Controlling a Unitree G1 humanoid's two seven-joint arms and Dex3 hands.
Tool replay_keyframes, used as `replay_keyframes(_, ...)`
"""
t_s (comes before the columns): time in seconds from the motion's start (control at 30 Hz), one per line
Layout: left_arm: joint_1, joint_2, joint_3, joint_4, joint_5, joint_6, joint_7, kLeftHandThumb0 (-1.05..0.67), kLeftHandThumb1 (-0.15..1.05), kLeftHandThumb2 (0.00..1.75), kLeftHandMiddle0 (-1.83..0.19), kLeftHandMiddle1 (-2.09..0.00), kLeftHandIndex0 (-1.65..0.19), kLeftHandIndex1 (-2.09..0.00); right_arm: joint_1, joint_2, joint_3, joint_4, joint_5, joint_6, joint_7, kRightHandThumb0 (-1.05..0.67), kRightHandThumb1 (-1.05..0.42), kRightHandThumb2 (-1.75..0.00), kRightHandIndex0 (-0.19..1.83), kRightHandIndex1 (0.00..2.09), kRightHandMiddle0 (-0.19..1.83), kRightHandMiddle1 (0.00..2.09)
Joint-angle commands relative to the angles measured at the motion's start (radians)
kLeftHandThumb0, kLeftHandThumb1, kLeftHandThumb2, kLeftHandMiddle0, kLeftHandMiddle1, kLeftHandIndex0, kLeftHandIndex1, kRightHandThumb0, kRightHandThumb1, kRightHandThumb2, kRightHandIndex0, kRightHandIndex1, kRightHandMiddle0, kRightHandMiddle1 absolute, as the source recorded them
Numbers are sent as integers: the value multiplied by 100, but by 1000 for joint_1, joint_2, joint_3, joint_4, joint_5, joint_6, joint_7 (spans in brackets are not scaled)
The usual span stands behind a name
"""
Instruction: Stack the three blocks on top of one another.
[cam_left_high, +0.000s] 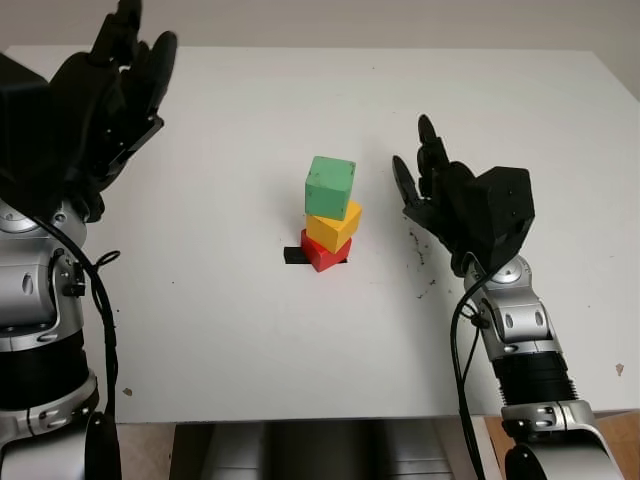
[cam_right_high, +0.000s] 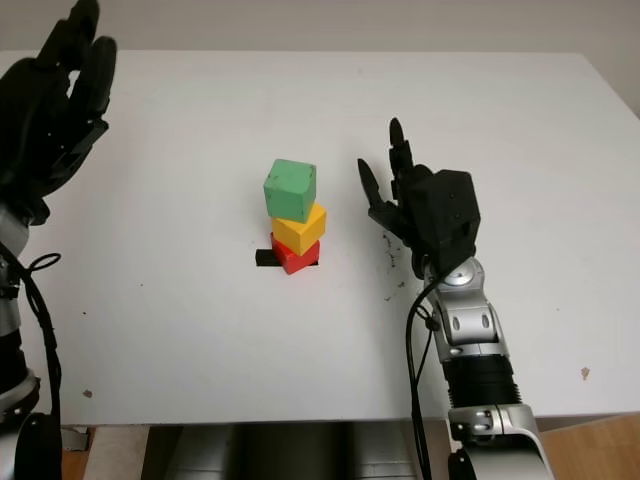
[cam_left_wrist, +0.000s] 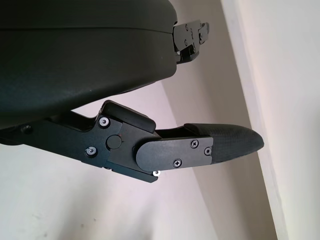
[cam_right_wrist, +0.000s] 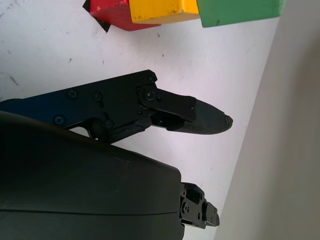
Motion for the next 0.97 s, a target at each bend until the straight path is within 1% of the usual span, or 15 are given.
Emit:
replay_keyframes(0.0, 56, -20, -12, 42, 2, -87, 17, -82, 105, 58, 19, 0, 19, 0, -20, 4, -6, 19, 4, -27, -8, -58, -105, -65, -19, 0, -19, 0)
replay_keyframes(0.1, 138, -46, -50, 106, 16, -232, 31, -83, 105, 60, 19, 0, 19, 0, -28, 17, -11, 45, 11, -49, -19, -58, -105, -66, -19, 0, -19, 0)
replay_keyframes(0.2, 195, -96, -53, 159, -27, -342, 34, -80, 105, 58, 19, 0, 19, 0, -28, 31, -17, 65, 35, -78, -11, -59, -105, -71, -19, 0, -19, 0)
replay_keyframes(0.3, 212, -133, -54, 207, -60, -420, 44, -79, 105, 60, 19, 0, 19, 0, -28, 46, -25, 94, 65, -123, 1, -59, -105, -74, -19, 0, -19, 0)
replay_keyframes(0.47, 218, -166, -58, 301, -100, -531, 41, -80, 105, 66, 19, 0, 19, 0, -30, 72, -35, 127, 91, -171, -5, -71, -105, -77, -19, 0, -19, 0)
replay_keyframes(0.67, 196, -177, -59, 365, -138, -593, 42, -81, 105, 67, 19, 0, 19, 0, -39, 98, -55, 153, 117, -221, -17, -81, -105, -73, -19, 0, -19, 0)
replay_keyframes(0.93, 188, -185, -64, 398, -158, -631, 55, -77, 105, 70, 19, 0, 19, 0, -33, 118, -65, 139, 129, -213, -40, -81, -105, -71, -19, 0, -19, 0)
